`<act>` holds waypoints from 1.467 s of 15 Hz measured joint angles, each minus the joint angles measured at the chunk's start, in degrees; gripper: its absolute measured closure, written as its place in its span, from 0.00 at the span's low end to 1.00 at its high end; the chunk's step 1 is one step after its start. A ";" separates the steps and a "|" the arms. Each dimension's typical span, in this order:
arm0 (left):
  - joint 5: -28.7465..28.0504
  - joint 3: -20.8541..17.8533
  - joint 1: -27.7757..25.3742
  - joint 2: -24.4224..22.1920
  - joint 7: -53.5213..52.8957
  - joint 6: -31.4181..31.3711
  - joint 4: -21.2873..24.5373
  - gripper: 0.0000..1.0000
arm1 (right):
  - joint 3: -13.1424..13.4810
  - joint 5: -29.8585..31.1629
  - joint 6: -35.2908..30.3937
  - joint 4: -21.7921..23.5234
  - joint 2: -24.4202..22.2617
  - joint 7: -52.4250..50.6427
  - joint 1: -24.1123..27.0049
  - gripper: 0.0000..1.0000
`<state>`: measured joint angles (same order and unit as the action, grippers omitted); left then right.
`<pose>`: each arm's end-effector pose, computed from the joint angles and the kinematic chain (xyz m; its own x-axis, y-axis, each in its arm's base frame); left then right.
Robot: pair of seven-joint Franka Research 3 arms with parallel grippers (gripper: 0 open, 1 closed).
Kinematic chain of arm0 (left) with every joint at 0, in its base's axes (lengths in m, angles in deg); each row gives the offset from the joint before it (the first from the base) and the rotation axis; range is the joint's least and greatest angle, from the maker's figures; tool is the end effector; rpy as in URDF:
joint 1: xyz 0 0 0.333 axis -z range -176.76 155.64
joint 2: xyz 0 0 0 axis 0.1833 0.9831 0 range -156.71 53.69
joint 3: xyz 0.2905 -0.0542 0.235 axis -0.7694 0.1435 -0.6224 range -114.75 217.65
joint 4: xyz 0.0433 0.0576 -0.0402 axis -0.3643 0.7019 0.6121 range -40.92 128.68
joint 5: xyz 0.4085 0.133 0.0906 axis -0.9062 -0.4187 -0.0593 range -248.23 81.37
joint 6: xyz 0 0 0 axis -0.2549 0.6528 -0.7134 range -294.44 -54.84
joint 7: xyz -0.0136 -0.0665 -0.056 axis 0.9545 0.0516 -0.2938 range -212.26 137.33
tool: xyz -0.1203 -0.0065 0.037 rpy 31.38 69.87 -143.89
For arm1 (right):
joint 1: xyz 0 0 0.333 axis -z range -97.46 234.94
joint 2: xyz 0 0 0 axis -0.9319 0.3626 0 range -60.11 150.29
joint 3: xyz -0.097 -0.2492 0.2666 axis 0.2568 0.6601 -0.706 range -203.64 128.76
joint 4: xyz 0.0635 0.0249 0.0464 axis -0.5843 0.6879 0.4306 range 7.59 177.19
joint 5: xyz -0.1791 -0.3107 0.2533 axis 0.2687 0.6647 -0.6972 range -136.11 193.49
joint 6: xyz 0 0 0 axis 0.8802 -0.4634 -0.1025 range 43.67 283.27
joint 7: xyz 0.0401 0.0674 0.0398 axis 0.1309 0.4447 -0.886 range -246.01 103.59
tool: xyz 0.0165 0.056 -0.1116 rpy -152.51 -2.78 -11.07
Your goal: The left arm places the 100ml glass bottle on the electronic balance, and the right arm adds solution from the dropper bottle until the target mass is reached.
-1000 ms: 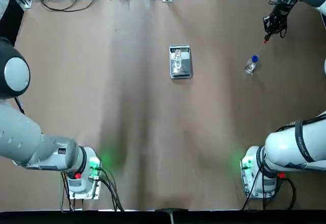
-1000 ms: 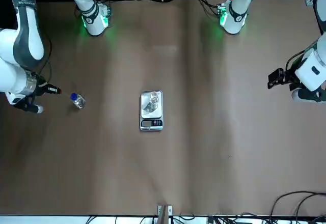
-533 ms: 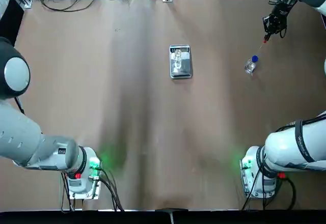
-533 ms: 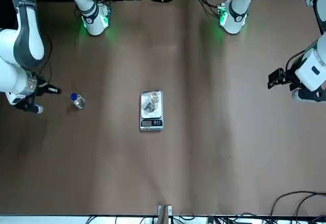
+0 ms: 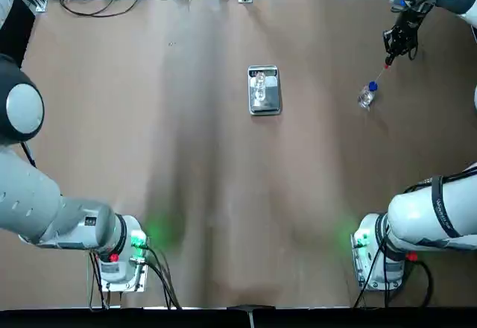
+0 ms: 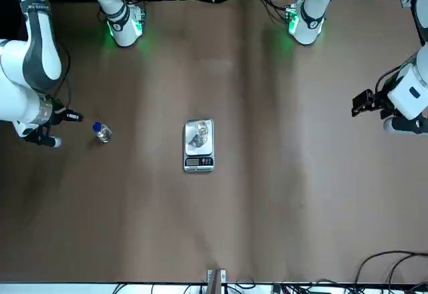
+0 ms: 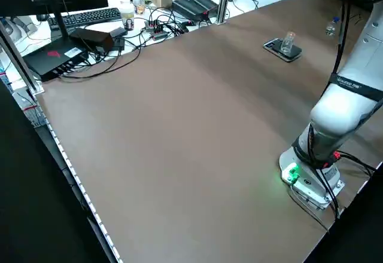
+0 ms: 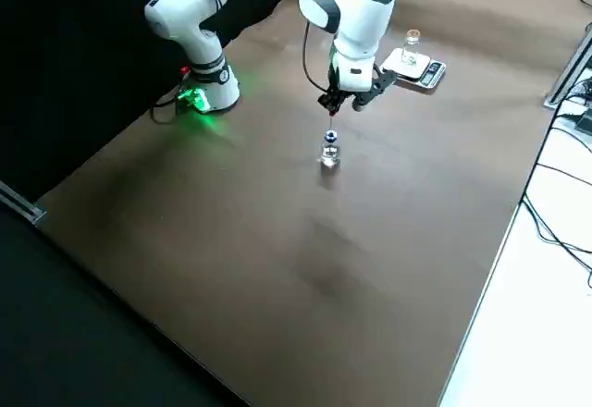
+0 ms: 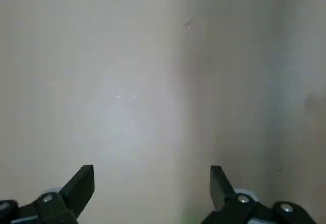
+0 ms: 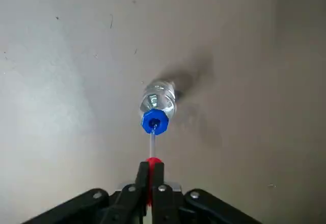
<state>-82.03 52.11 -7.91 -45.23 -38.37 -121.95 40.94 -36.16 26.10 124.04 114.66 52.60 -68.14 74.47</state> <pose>0.6411 -0.0397 0.6154 0.9964 -0.0725 -0.0437 -0.0714 -0.9971 0.0264 0.5894 -0.0677 0.3984 0.9446 -0.1829 -0.2725 -0.1960 -0.9804 -0.0213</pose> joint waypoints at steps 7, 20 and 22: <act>0.00 0.00 0.02 0.00 0.00 0.00 0.00 0.00 | -0.02 0.00 3.15 1.71 0.00 -0.07 0.00 0.95; 0.00 0.00 0.03 0.00 0.00 0.00 0.00 0.00 | -0.19 0.00 4.95 2.02 0.00 -0.22 -0.03 0.95; 0.00 0.00 0.03 0.00 0.00 0.00 0.00 0.00 | -0.21 0.00 4.95 2.34 0.00 -0.58 -0.04 0.95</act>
<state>-82.03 52.12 -7.87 -45.23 -38.37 -121.95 40.94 -36.36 26.10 128.99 117.00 52.60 -68.72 74.44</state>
